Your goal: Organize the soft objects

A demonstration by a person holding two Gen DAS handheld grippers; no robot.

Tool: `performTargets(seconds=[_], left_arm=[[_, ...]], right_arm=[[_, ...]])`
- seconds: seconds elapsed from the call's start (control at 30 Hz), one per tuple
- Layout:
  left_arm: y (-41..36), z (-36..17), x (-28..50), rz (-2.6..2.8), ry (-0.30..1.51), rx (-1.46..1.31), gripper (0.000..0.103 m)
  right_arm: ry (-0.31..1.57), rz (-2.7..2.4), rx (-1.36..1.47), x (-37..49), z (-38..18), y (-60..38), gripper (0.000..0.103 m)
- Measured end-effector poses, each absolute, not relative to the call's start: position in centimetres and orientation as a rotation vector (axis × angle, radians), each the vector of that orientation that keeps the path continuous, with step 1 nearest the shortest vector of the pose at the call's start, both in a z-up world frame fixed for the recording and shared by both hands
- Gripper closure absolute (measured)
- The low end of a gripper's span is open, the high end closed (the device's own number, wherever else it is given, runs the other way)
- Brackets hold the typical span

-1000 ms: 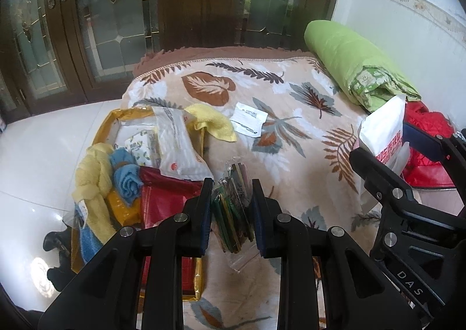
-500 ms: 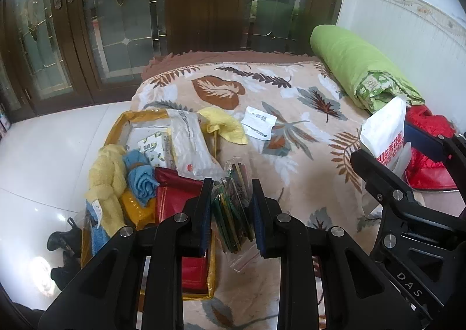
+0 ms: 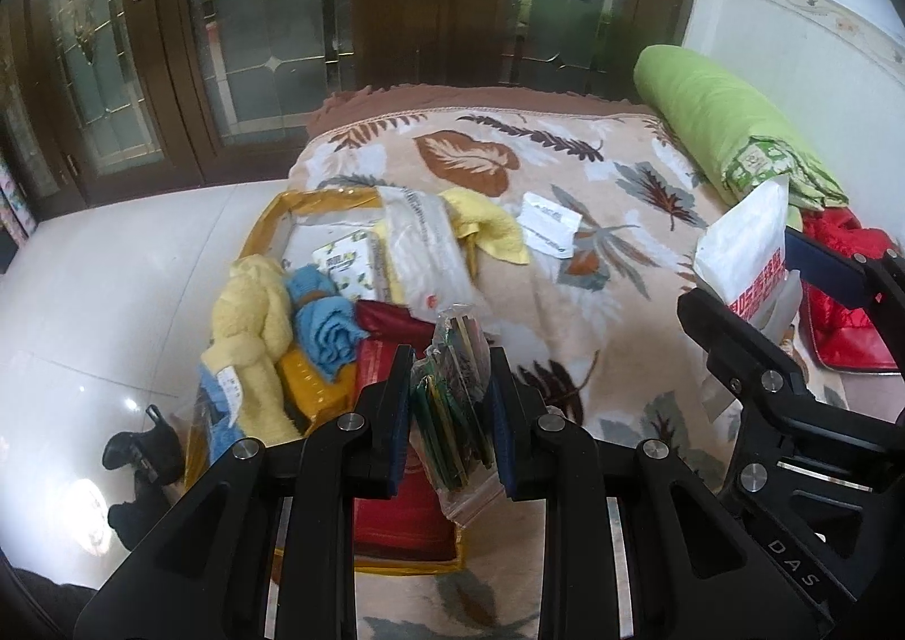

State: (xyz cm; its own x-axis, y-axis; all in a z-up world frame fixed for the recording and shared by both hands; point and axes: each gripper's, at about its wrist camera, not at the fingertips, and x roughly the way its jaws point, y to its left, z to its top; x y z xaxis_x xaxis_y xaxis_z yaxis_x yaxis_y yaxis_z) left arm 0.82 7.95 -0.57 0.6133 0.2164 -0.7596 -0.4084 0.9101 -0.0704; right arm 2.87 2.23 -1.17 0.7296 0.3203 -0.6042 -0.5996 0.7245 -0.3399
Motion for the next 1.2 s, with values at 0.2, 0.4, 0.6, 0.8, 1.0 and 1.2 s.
performTargets(seconds=[0.2,0.4,0.6,0.8,1.0,1.2], left_arm=[[10.0,-0.8,0.0,0.403,0.836,-0.263,0.079],[12.9,-1.0,-0.8,0.445,0.83,-0.3,0.079],[15.6,-1.6,-1.2,0.479,0.833,-0.33,0.079],[17.7,-2.3,-0.5,0.489,0.845,-0.349,0.08],[19.7,-3.9,0.8,0.502,0.89,-0.384,0.08],[20.6,-4.1,2.2,0.501,0.898,-0.372,0.08]], right_arm=[[0.543,0.571,-0.573,2.7,-1.7,4.7,0.04],[0.541,0.606,-0.595,2.7,-2.4,7.4,0.04],[0.537,0.629,-0.61,3.1,-2.9,10.0,0.04],[0.551,0.642,-0.626,4.3,-3.8,12.4,0.04],[0.599,0.652,-0.629,6.4,-4.9,14.8,0.04],[0.658,0.655,-0.623,8.4,-6.2,16.1,0.04]])
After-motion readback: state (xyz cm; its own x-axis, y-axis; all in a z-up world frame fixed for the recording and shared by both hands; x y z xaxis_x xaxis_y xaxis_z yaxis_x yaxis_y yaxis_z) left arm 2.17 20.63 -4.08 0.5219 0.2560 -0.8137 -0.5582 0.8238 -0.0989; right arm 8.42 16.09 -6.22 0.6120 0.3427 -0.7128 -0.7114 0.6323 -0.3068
